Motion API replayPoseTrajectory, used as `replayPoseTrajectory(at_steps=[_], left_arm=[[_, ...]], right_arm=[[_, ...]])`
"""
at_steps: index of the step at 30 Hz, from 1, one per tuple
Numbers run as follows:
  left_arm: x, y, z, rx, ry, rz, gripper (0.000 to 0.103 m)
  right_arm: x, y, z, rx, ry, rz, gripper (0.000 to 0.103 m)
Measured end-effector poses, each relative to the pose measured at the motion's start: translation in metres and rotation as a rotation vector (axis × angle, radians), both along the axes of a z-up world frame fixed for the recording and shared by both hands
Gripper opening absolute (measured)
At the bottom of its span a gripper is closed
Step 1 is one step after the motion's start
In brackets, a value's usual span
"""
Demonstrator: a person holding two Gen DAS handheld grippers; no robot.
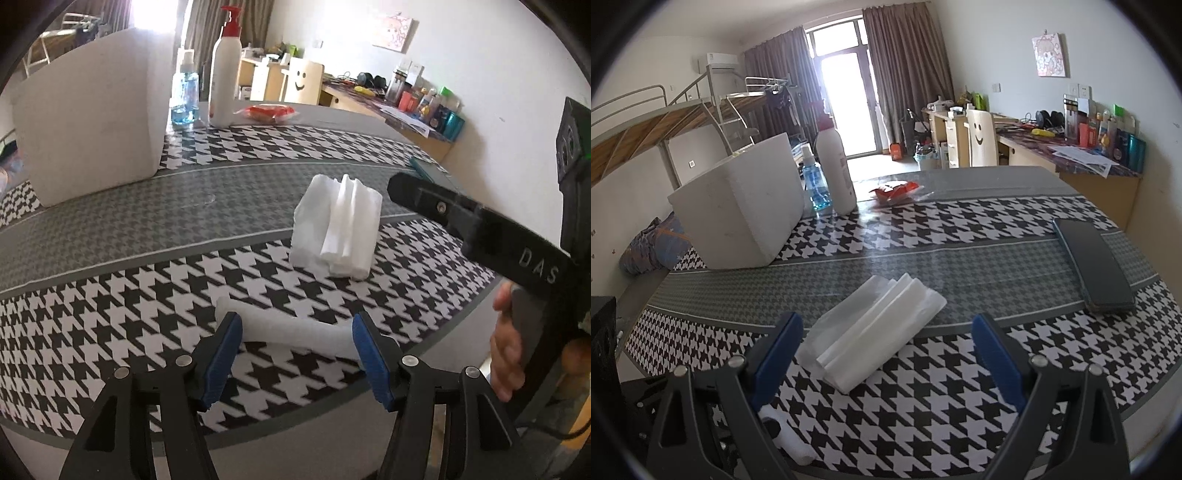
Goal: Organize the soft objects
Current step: 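Close the right tool on the folded white cloth and lift it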
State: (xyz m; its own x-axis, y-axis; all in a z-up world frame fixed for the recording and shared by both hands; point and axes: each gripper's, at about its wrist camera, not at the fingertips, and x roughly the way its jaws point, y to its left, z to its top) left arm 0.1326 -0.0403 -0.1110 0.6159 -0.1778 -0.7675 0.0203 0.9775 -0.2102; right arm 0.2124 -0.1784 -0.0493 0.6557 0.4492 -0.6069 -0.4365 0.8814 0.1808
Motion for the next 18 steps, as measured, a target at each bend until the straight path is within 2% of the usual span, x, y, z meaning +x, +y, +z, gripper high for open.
replayPoseTrajectory(at_steps=[3,10,14,15,16,18], left_arm=[[-0.005,-0.002,0.002,0.023,-0.011,-0.01,0.063],[-0.006,0.002,0.0,0.023,-0.015,-0.013,0.064],[-0.009,0.002,0.001,0.024,-0.022,-0.025,0.064],[-0.01,0.002,0.001,0.025,-0.024,-0.029,0.065],[-0.01,0.002,0.001,0.027,-0.026,-0.035,0.066],[-0.012,0.001,0.0,0.03,-0.023,-0.048,0.073]], right_arm=[[0.003,-0.002,-0.003,-0.007,0.01,-0.004,0.095],[0.019,0.005,-0.018,-0.031,0.089,-0.025,0.095],[0.024,0.018,-0.025,-0.07,0.1,0.001,0.095],[0.025,0.021,-0.027,-0.085,0.106,0.002,0.094],[0.027,0.024,-0.029,-0.09,0.11,0.006,0.089],[0.029,0.029,-0.031,-0.101,0.122,0.021,0.083]])
